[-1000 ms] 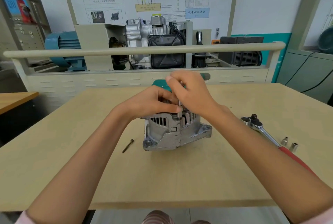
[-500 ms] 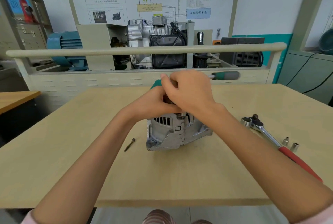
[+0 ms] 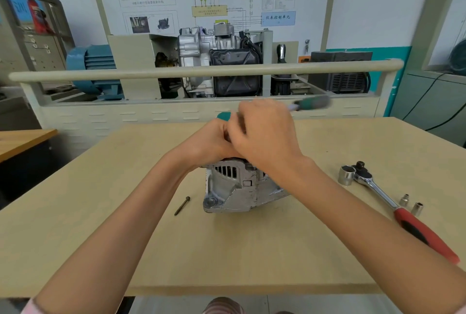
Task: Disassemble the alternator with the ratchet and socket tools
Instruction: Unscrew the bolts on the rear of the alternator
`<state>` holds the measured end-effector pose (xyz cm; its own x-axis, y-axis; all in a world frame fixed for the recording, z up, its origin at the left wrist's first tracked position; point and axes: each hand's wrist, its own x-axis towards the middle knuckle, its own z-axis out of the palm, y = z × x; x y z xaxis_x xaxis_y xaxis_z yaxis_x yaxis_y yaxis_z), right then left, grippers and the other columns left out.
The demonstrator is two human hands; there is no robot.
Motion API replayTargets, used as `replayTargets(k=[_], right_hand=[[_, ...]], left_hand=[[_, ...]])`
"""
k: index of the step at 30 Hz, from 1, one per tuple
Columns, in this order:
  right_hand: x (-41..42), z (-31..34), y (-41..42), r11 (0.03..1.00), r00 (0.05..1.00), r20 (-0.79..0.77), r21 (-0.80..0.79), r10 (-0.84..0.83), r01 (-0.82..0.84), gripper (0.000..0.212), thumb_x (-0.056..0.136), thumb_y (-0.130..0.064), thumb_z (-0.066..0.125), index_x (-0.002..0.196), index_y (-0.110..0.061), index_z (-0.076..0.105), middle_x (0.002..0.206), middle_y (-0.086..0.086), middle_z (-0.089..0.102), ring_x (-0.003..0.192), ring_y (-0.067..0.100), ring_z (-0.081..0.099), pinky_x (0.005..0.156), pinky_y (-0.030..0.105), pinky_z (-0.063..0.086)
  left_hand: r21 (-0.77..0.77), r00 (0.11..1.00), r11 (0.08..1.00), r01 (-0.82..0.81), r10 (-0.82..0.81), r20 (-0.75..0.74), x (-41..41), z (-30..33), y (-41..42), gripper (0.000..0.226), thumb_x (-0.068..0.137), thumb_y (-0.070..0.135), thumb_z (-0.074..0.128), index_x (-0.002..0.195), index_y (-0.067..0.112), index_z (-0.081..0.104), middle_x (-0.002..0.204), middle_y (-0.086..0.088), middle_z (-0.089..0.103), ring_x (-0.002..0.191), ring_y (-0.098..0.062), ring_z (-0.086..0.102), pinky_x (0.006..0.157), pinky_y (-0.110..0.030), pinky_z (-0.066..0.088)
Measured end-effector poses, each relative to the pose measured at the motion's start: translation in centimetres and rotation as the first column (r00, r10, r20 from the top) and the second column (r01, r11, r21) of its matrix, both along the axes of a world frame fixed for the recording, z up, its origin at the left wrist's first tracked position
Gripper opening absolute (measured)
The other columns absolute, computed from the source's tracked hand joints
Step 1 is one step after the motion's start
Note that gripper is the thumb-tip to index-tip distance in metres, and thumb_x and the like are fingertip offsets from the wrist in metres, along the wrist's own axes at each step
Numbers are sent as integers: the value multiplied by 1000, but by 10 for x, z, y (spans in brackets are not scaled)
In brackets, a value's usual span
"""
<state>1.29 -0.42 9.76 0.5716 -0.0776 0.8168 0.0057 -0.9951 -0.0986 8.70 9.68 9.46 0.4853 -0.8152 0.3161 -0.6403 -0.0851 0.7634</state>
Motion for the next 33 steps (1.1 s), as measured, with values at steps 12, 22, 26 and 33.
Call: replayTargets(k=[12,22,26,33], right_hand=[[4,7,-5,770,850,147,368,506,-522,45,85,-17,47,43,-19,32,39,-7,31,44,10,33,53,30,27],[-2,-3,6,915,916,-49,-85,-399,394,23,92,-34,38,83,-15,47,75,3,39,67,19,35,55,31,22],[-2,4,5,999,999,19,-16,-39,39,26,87,-32,46,66,-16,44,63,-2,41,61,16,36,59,29,22],[4,8,-9,832,865,75,243,496,-499,40,84,-16,48,49,-23,28,47,-10,28,50,10,33,54,32,29]], left_hand=[[134,989,980,149,-146,-32,-4,8,1,20,83,-5,63,83,13,68,70,11,71,73,1,66,68,-8,47],[80,997,997,-24,17,79,2,2,-2,37,74,-1,73,52,28,66,56,7,65,58,-2,58,57,-13,46],[91,994,991,96,-100,44,-5,7,4,28,80,-4,65,77,24,66,70,13,69,69,6,62,61,-8,46],[113,989,983,145,-143,-25,-3,9,6,13,84,-8,60,84,4,66,73,1,72,73,0,64,66,-12,50]])
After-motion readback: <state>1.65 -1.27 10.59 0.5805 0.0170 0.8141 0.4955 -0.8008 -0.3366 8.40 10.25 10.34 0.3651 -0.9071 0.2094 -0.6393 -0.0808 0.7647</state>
